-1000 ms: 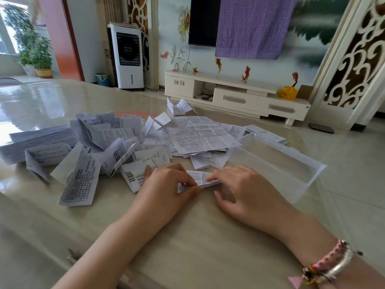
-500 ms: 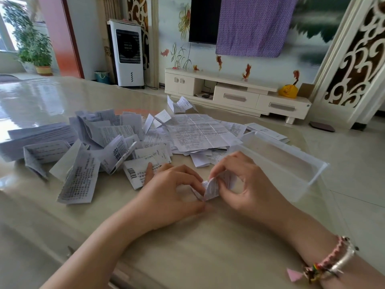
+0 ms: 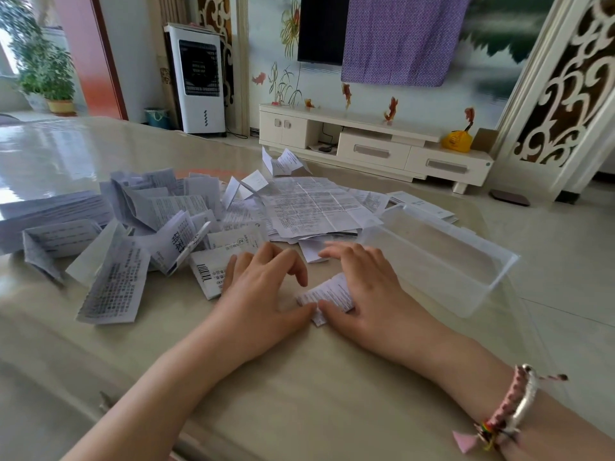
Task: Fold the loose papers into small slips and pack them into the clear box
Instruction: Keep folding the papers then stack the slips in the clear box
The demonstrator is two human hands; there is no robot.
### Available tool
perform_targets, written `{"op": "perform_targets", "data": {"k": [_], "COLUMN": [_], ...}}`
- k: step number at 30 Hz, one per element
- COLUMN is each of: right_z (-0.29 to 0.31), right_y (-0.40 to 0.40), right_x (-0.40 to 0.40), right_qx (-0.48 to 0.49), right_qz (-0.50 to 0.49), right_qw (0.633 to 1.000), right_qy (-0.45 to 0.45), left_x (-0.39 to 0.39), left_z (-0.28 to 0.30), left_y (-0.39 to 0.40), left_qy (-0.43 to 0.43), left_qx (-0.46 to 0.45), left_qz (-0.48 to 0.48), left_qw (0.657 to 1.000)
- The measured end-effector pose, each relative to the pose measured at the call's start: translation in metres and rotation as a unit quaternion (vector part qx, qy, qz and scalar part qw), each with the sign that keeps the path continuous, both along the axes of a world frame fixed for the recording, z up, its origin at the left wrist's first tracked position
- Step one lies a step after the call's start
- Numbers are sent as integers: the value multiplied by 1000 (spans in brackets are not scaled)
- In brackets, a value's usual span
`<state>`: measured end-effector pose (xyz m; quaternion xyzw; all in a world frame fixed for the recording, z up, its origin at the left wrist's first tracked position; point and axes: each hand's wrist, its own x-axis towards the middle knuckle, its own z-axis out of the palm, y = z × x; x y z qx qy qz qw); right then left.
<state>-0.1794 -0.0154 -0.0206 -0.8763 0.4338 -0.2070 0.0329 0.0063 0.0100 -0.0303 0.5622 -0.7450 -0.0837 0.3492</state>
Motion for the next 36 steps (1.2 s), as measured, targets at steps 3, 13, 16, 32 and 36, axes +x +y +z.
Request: {"op": "perform_targets", "data": {"k": [3,13,16,32,36], "right_z": [3,9,10,28,36], "right_y": [2,4,4,7,-5], "right_x": [-8,-22,-24,25,63], "right_qx": [0,35,67,-270,-282], "right_qz": [-29,32,77,53,13], "right_qw": [1000,997,993,961,956], "right_qy": [-3,-64,-60,-13,-75], "left_x": [1,1,3,48,55], "left_z": [0,2,4,20,24], "left_y": [1,1,0,0,-1], "left_qy": [-26,-41,-25,307,411], "left_qx": [14,41,35,23,18], "left_qz": [1,-6,-8,29,92], "left_qw": [1000,998,999,951,907]}}
